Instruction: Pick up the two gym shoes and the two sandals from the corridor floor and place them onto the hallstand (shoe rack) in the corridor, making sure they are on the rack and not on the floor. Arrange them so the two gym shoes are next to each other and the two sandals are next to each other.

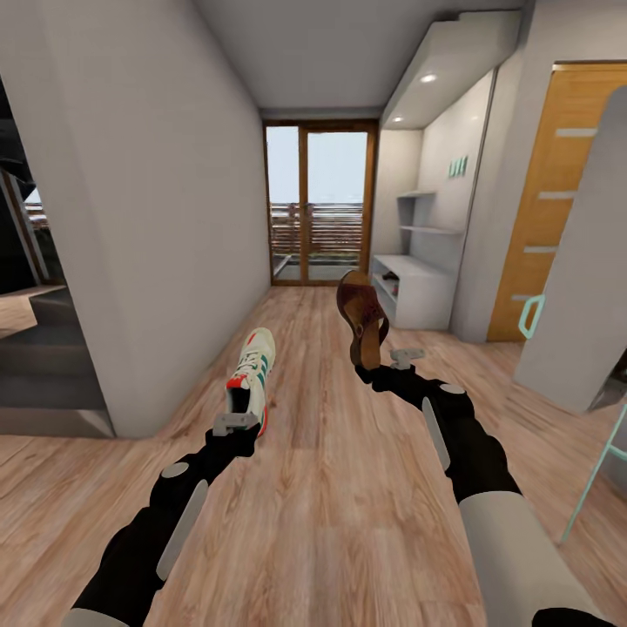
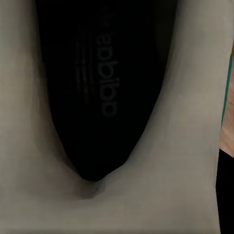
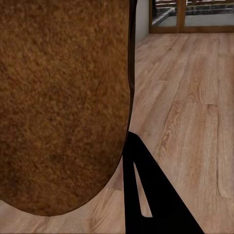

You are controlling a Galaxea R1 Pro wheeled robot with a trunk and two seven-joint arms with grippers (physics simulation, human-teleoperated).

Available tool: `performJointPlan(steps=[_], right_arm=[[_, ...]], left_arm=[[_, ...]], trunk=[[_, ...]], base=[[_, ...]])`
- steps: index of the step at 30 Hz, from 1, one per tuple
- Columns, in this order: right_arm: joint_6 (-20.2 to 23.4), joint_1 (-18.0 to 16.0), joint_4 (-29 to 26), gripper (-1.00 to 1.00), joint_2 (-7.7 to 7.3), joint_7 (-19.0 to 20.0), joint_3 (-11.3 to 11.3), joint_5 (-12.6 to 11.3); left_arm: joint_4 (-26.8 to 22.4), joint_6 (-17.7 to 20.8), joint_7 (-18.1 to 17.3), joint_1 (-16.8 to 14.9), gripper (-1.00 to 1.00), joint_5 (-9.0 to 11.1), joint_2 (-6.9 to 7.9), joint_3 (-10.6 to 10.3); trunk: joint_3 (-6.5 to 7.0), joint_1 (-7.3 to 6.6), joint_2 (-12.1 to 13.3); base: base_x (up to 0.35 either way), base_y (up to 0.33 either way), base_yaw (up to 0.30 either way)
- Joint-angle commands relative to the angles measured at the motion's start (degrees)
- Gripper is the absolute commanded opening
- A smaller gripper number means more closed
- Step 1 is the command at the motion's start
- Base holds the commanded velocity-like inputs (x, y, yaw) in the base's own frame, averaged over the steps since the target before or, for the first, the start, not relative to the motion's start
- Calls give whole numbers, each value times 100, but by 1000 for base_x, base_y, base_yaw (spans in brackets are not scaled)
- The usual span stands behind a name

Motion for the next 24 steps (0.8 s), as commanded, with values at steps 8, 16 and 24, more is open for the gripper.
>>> performJointPlan(steps=[8, 16, 24], right_arm=[[35, -5, -8, -100, 8, 52, -28, 33], [38, -4, -8, -100, 8, 50, -28, 32], [34, -3, -8, -100, 8, 51, -29, 32]], left_arm=[[-7, 28, 0, -4, -100, 31, 4, -8], [-7, 28, 0, -2, -100, 31, 4, -12], [-7, 28, -1, -2, -100, 31, 4, -15]], trunk=[[-7, 2, -3], [-7, 2, -3], [-7, 2, -3]], base=[[341, 95, 0], [341, 34, 0], [342, 1, 0]])
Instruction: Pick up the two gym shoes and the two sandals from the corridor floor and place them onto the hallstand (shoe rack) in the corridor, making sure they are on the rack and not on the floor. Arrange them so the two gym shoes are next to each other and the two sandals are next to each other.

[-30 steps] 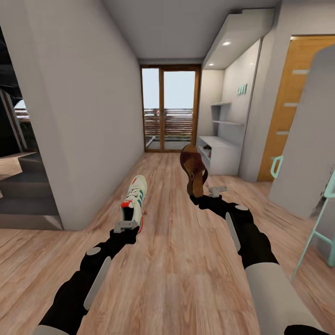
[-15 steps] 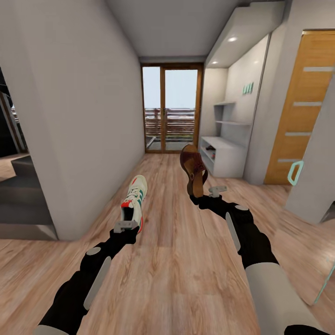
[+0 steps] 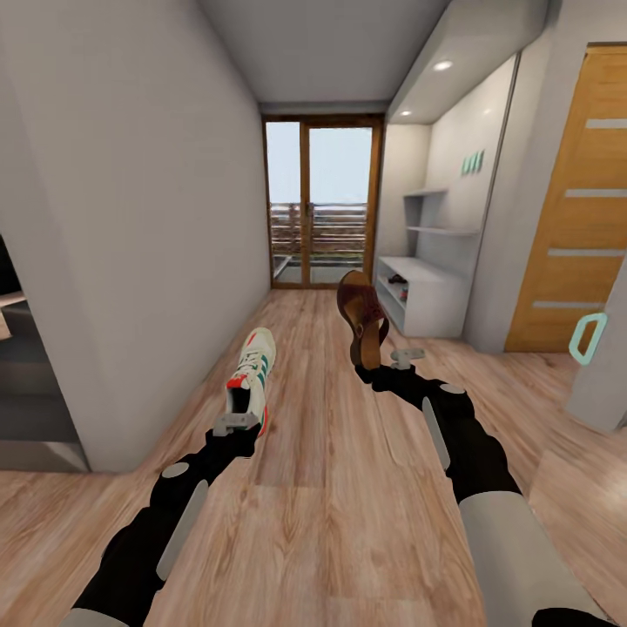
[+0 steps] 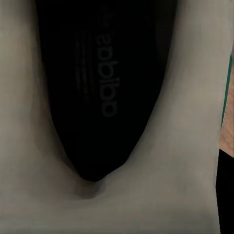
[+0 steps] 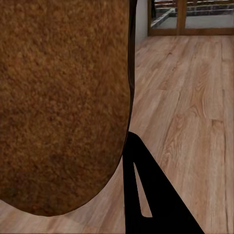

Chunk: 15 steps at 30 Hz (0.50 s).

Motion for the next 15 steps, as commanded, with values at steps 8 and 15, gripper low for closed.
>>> performJointPlan(steps=[8, 15], right_arm=[[32, -4, -8, -100, 8, 49, -19, 32], [30, -4, -8, -100, 8, 48, -19, 32]], left_arm=[[-7, 30, 1, -4, -100, 31, 4, -8], [-7, 38, 8, -4, -100, 31, 4, -3]], trunk=[[10, 2, -3], [11, 2, -3]], base=[[342, 0, 0], [342, 0, 0]])
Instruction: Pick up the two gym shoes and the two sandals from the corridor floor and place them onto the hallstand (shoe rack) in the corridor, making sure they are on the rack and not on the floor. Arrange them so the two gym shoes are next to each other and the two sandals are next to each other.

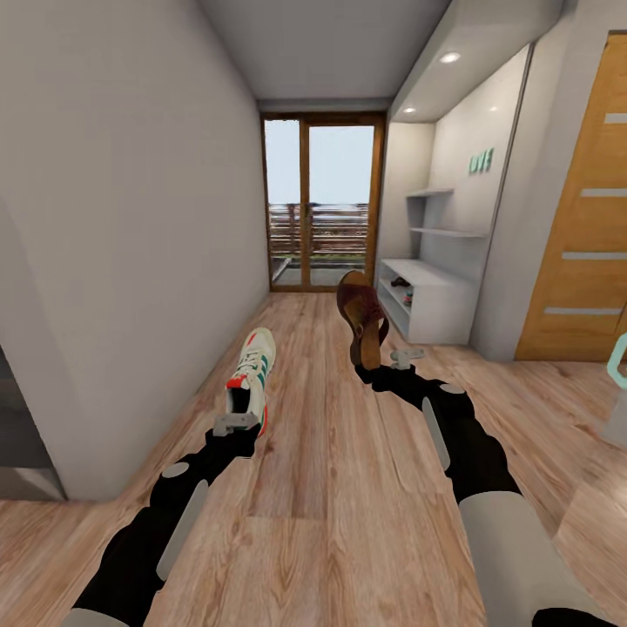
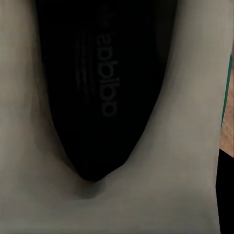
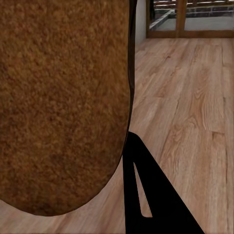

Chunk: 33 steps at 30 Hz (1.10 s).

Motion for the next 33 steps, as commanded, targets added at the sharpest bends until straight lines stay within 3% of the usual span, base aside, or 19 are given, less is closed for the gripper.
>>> performJointPlan(steps=[1, 33], right_arm=[[29, -4, -8, -100, 8, 50, -24, 32], [29, -7, -8, -100, 8, 50, -24, 29]], left_arm=[[-7, 30, 0, -3, -100, 31, 4, -5], [-9, 30, 0, -3, -100, 31, 4, -4]], trunk=[[-6, 2, -3], [-6, 2, -3]], base=[[342, 0, 0], [342, 0, 0]])
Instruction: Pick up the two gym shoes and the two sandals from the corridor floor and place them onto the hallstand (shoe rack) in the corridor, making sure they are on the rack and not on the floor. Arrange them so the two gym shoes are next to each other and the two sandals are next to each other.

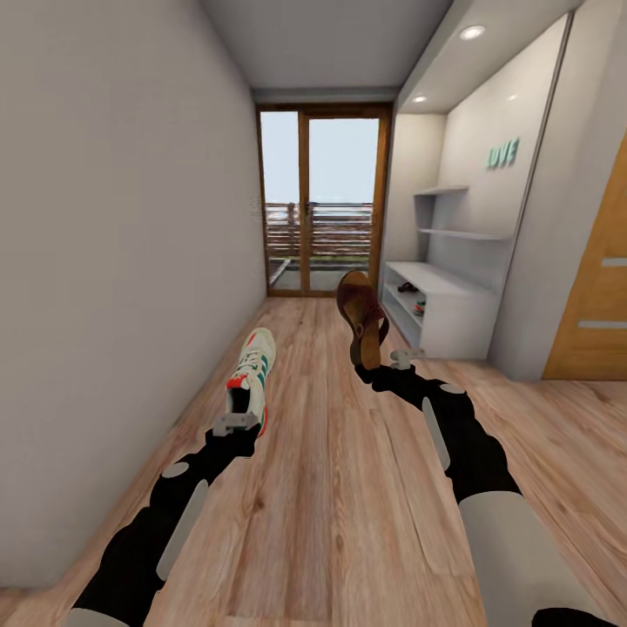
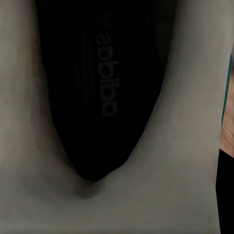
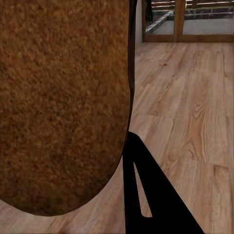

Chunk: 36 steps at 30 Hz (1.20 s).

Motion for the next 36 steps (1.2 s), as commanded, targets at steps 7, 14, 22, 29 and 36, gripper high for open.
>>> performJointPlan(steps=[7, 14, 22, 29, 36], right_arm=[[29, -5, -8, -100, 8, 49, -24, 35], [29, -4, -7, -100, 8, 49, -24, 35], [28, -5, -8, -100, 8, 49, -24, 34], [29, -4, -8, -100, 8, 49, -24, 35], [28, -2, -8, -100, 8, 49, -27, 35]], left_arm=[[-7, 30, 0, -3, -100, 31, 4, -5], [-7, 30, 0, -3, -100, 31, 4, -5], [-6, 30, 0, -3, -100, 31, 4, -5], [-6, 30, 0, -3, -100, 31, 4, -5], [-10, 30, 0, -4, -100, 31, 4, -6]], trunk=[[-7, 2, -3], [-7, 2, -3], [-7, 2, -3], [-7, 2, -3], [-7, 2, -3]], base=[[342, 0, 0], [342, 0, 0], [342, 0, 0], [342, 0, 0], [342, 0, 0]])
